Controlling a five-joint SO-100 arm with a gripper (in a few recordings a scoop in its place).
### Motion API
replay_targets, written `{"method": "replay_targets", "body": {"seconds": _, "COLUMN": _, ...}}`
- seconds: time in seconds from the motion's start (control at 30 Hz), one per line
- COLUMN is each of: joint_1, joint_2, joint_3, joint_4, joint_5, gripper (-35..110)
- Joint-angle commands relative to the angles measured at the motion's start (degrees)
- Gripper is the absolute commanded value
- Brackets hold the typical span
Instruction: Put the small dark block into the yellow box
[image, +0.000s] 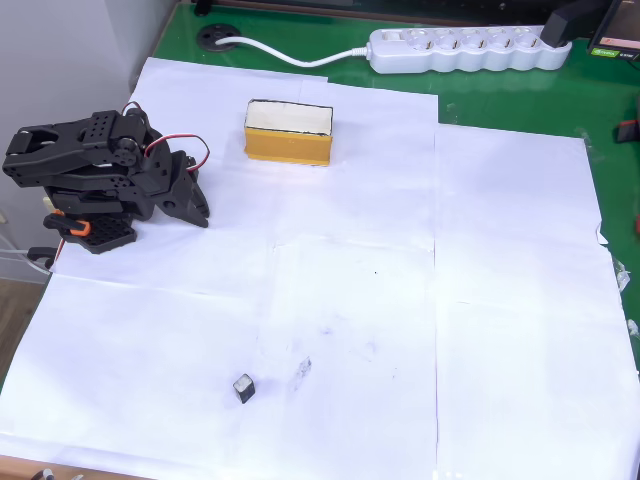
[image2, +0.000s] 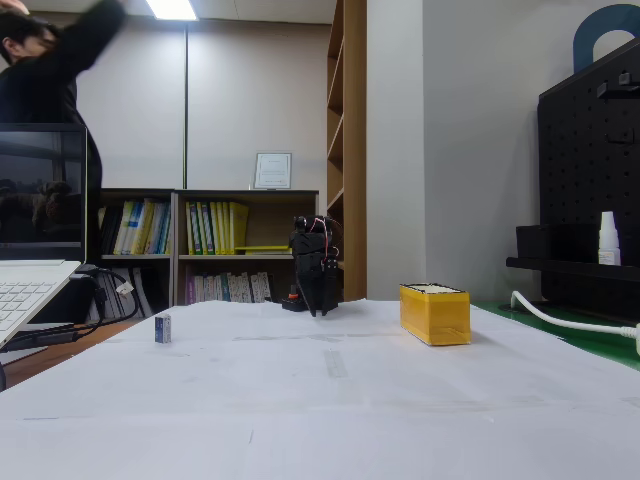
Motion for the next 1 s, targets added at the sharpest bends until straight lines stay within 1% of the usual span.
{"method": "replay_targets", "body": {"seconds": 0.0, "joint_1": 1.3, "joint_2": -1.0, "joint_3": 0.8, "joint_4": 5.2, "joint_5": 0.0, "gripper": 0}}
{"method": "replay_targets", "body": {"seconds": 0.77, "joint_1": 1.4, "joint_2": -1.0, "joint_3": 0.8, "joint_4": 5.4, "joint_5": 0.0, "gripper": 0}}
{"method": "replay_targets", "body": {"seconds": 0.87, "joint_1": 1.7, "joint_2": 0.2, "joint_3": 2.6, "joint_4": 1.3, "joint_5": 0.0, "gripper": 0}}
{"method": "replay_targets", "body": {"seconds": 0.97, "joint_1": 2.4, "joint_2": 6.2, "joint_3": 9.9, "joint_4": -2.1, "joint_5": 0.9, "gripper": 0}}
